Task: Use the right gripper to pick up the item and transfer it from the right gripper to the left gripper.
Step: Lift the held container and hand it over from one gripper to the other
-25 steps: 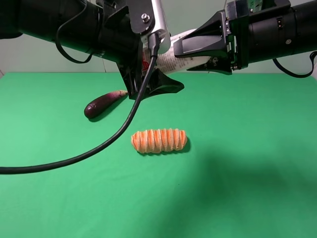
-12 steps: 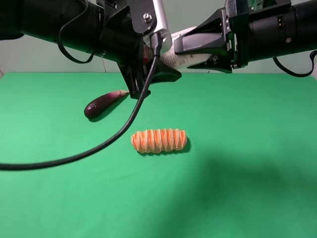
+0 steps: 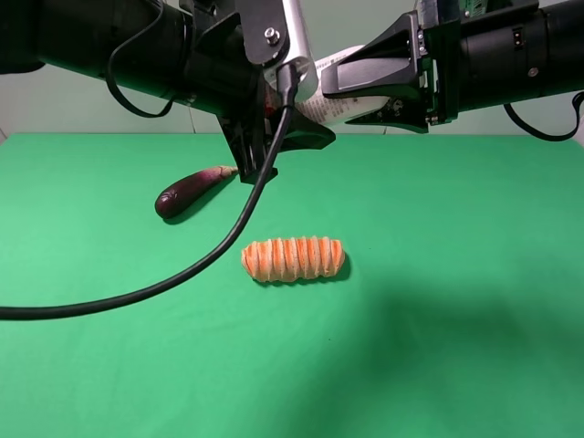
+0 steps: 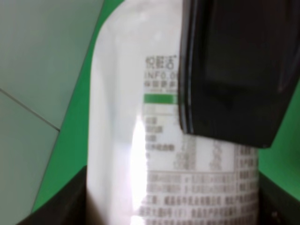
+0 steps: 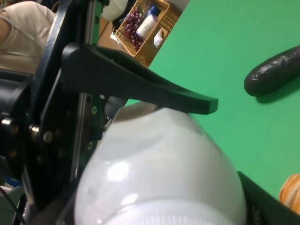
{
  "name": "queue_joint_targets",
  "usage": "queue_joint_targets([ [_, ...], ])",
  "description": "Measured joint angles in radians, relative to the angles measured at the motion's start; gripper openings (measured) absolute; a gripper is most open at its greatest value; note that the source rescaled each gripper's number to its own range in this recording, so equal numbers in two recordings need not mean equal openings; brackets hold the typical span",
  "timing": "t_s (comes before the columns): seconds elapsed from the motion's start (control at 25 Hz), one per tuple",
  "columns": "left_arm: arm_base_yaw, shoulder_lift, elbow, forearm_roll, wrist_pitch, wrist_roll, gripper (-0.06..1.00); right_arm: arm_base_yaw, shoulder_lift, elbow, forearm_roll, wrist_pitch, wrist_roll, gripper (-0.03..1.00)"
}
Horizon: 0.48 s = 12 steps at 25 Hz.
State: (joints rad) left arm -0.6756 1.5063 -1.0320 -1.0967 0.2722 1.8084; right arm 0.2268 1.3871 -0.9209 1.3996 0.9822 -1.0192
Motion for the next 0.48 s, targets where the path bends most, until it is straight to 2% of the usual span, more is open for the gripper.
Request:
queue_joint_targets([
  [0.48, 0.0, 0.0, 0.0, 0.017, 0.016, 0.015, 0.02, 0.0, 0.0, 0.0, -0.011, 0.009, 0.001, 0.0],
])
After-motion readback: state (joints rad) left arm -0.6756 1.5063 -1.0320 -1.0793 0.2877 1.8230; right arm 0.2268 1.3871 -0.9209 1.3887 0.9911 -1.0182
